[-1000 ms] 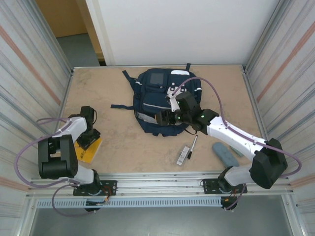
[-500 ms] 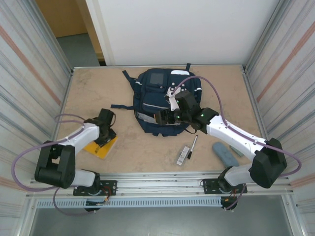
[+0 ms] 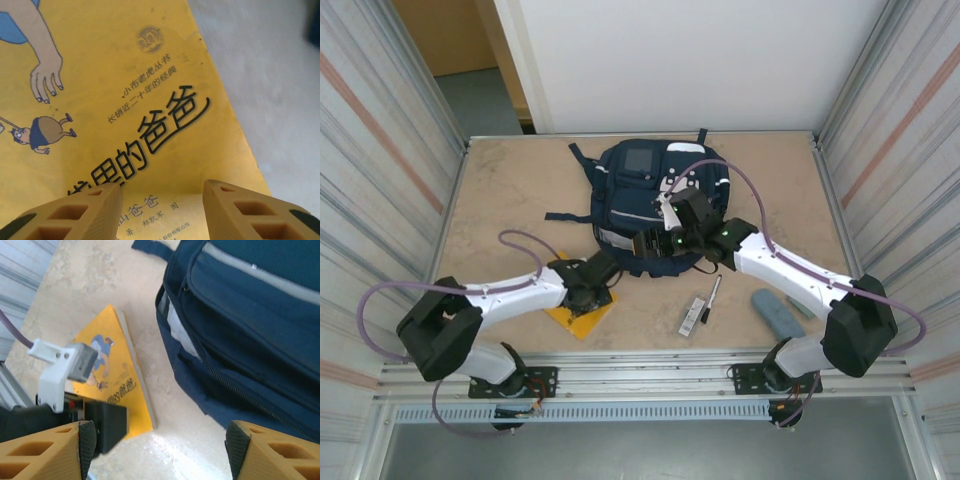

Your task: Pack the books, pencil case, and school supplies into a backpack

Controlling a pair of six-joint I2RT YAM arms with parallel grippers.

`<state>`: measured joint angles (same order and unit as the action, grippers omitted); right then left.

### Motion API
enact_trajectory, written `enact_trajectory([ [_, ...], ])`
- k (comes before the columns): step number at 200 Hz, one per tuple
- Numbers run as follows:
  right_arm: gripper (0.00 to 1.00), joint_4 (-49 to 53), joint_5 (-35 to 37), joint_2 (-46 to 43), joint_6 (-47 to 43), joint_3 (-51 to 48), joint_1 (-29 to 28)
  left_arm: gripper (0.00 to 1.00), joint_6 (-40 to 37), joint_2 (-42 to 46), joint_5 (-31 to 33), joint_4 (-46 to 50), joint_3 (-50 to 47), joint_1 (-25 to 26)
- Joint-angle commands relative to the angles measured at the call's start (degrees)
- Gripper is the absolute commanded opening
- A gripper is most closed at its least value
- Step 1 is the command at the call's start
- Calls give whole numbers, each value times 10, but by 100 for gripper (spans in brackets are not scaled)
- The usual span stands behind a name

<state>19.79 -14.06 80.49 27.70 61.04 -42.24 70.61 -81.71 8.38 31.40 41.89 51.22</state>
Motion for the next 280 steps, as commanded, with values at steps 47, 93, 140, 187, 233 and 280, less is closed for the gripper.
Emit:
enact_trajectory([
  [47,68,80,-11,-2,65,-58,-37,53,48,-7,-103,77,21,130],
  [93,65,52,-29,21,103,-96,-68,59,18,151,-23,208,55,92],
  [140,65,15,-21,99,127,-49,-147,59,-79,291,-130,142,-95,-139],
  [187,54,-14,-31,186,134,-16,-157,60,-139,312,-153,104,-159,-237],
  [233,42,-14,-49,227,147,-11,-157,61,-164,254,-235,-22,-199,-237],
  [280,27,-75,-99,241,195,-35,-157,56,-191,269,-293,-89,-213,-234],
])
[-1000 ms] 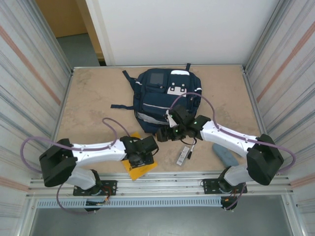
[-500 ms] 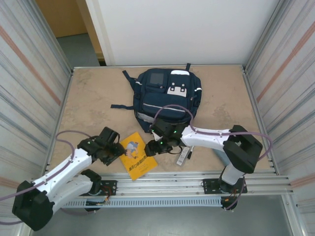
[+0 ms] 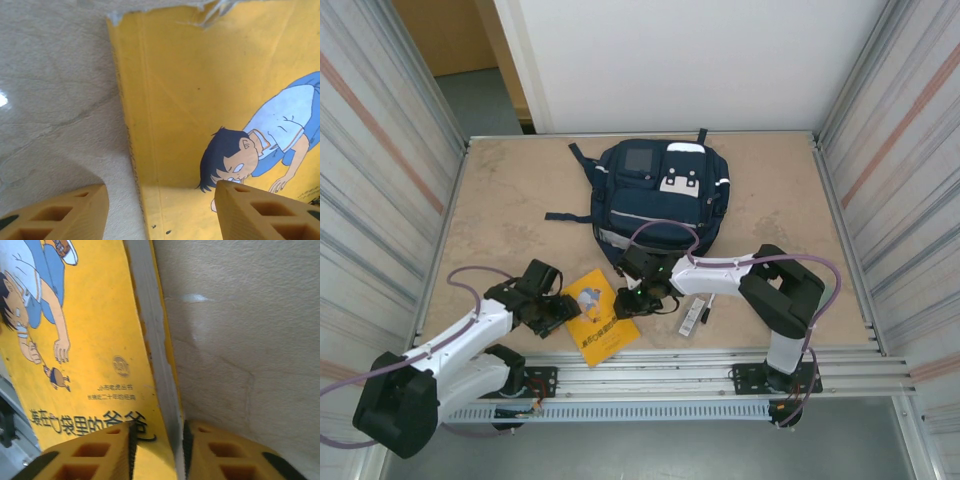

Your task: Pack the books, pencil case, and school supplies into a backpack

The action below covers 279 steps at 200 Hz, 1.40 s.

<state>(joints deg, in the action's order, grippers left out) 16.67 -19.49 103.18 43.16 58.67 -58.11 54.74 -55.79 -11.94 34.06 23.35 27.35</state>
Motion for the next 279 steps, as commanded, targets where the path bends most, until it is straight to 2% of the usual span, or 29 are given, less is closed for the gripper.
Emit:
enact_trajectory([
  [1,27,-45,-46,14,43,-12,2,56,-32,12,-92,-119,-29,5],
  [28,27,-90,-66,13,78,-25,3,56,-46,44,-147,-173,-42,7],
  [50,25,-97,-75,19,83,-17,4,56,-52,72,-153,-160,-37,9],
  [87,25,-124,-81,18,96,-21,6,49,-46,110,-169,-163,-34,10],
  [104,28,-127,-73,9,101,-26,8,36,-43,111,-157,-150,-31,10],
  [119,35,-142,-62,-10,100,-38,9,13,-49,111,-152,-135,-22,9],
  [126,40,-144,-54,-23,90,-42,10,7,-56,113,-153,-125,-14,10],
  [136,48,-134,-41,-44,56,-43,14,6,-64,113,-148,-103,3,10],
  [148,52,-105,-6,-81,-6,-40,21,5,-67,114,-131,-67,30,9],
  [168,56,-65,118,-166,-157,-42,3,3,-64,111,-124,-36,72,10],
  [183,59,-53,215,-228,-275,-49,-35,3,-58,111,-137,-29,99,11],
  [196,60,-53,268,-272,-366,-58,-70,4,-48,110,-154,-29,120,12],
  [202,70,-54,294,-291,-401,-63,-87,5,-42,108,-160,-28,129,12],
  [234,74,-124,328,-369,-590,-128,-176,6,22,92,-198,-58,156,13],
  [253,79,-165,380,-395,-648,-160,-226,4,49,75,-219,-79,171,15],
  [257,95,-171,390,-397,-652,-165,-233,4,52,72,-219,-79,175,18],
  [259,99,-173,394,-397,-654,-168,-235,4,54,71,-218,-79,177,19],
  [279,99,-196,440,-385,-666,-184,-246,6,67,58,-201,-86,186,46],
])
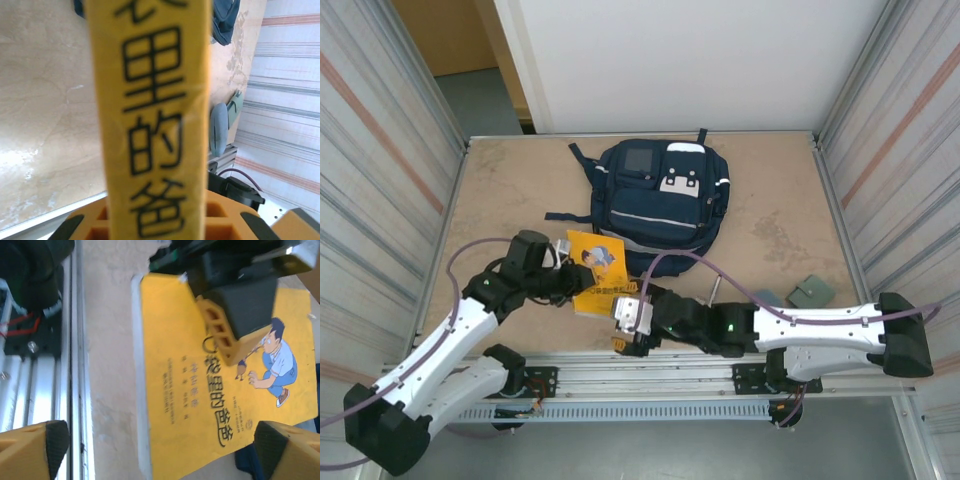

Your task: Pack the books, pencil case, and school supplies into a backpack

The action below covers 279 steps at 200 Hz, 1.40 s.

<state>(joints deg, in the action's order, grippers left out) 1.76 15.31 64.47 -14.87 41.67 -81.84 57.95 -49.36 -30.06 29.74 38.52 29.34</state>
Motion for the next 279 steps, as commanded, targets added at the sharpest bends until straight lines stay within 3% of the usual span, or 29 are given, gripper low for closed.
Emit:
enact_trajectory([
  [1,99,-47,93,4,-86,-14,-9,6,36,-7,-19,-43,35,28],
  [48,99,-189,246,78,-109,-30,-25,6,93,-44,26,-94,35,97],
  [77,90,-252,285,85,-83,-48,-34,4,136,-58,46,-131,34,101],
  [120,78,-263,342,91,-73,-65,-35,3,143,-72,88,-71,78,103],
  [156,67,-254,342,93,-81,-71,-43,1,171,-54,145,-39,79,100],
  [182,44,-258,345,98,-85,-70,-43,2,189,-50,147,-35,75,99],
  [214,28,-264,350,118,-75,-63,-43,7,205,-48,124,-71,60,99],
  [257,30,-295,362,144,-66,-46,-29,11,202,-65,98,-83,64,109],
  [279,19,-317,359,151,-62,-50,-17,12,199,-71,93,-95,69,113],
])
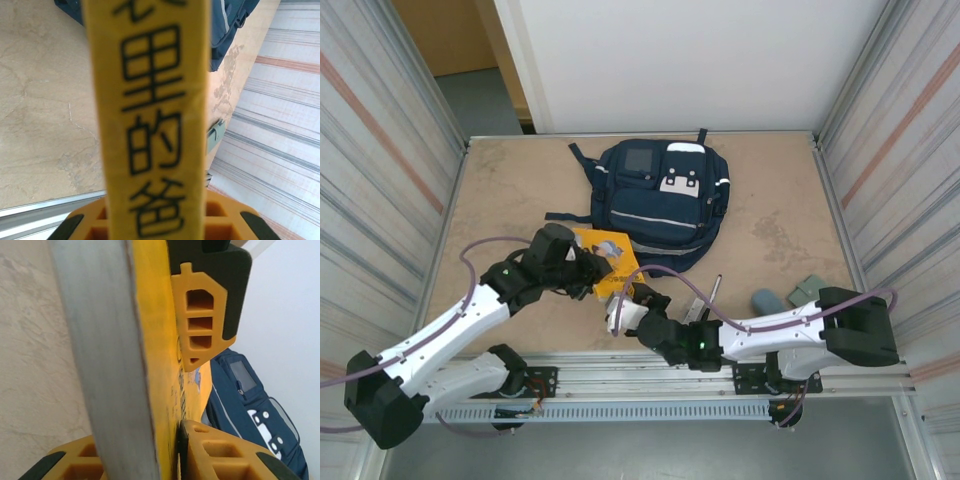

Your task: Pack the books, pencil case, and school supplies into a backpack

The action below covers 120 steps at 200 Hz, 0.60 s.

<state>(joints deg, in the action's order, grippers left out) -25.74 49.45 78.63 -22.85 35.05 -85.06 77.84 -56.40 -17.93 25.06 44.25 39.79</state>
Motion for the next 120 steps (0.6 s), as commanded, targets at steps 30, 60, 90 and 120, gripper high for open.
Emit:
enact_trajectory([
  [30,3,-33,19,-34,16,-2,33,39,-49,-10,-33,-47,39,4],
  [60,0,65,-30,-150,79,-16,119,49,-163,-22,-35,25,93,-49],
  [90,0,149,-98,-303,150,-28,240,50,-263,-26,-32,35,119,-101],
  [120,0,237,-152,-411,229,-19,381,49,-518,-74,60,30,167,-68],
])
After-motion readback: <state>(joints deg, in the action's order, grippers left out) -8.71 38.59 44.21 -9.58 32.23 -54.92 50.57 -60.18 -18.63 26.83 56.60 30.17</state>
